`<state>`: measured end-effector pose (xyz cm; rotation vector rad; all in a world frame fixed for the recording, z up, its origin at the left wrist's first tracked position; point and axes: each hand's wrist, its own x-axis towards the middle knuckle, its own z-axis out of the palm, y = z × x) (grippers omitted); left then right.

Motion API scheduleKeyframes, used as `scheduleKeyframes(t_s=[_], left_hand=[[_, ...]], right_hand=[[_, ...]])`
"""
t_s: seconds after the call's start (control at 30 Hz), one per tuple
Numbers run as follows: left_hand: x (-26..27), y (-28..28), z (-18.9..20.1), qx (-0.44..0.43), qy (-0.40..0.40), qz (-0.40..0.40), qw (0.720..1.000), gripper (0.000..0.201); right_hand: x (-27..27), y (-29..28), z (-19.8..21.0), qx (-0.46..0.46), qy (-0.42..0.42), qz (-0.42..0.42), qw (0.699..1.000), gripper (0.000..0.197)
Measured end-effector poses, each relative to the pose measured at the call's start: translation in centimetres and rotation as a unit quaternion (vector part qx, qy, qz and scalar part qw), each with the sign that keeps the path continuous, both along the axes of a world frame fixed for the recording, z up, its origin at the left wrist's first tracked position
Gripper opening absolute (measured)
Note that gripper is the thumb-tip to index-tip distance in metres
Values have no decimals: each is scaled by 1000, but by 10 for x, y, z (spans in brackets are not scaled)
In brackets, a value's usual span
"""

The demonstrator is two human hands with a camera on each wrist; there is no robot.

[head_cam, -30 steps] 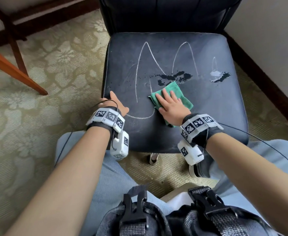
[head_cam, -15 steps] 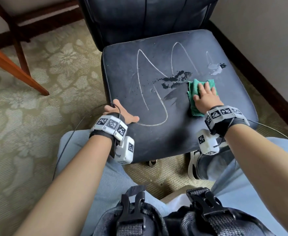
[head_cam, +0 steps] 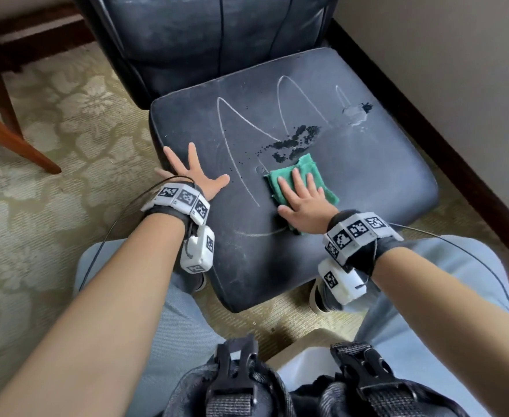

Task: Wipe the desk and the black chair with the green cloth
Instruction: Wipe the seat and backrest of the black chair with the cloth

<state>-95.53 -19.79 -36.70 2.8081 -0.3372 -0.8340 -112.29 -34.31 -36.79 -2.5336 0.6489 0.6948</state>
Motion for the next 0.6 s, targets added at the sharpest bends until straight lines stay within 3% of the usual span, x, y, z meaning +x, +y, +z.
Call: scheduleKeyframes(t_s=[0.3,0.6], left_hand=[[-8,-24,-12,-18,12,91,996,96],[-12,-21,-17,-18,8,92,996,93]], right_hand=[[6,-9,-7,-54,-33,-37,997,61],[12,-111,-15,-86,-45,-224,970,61]])
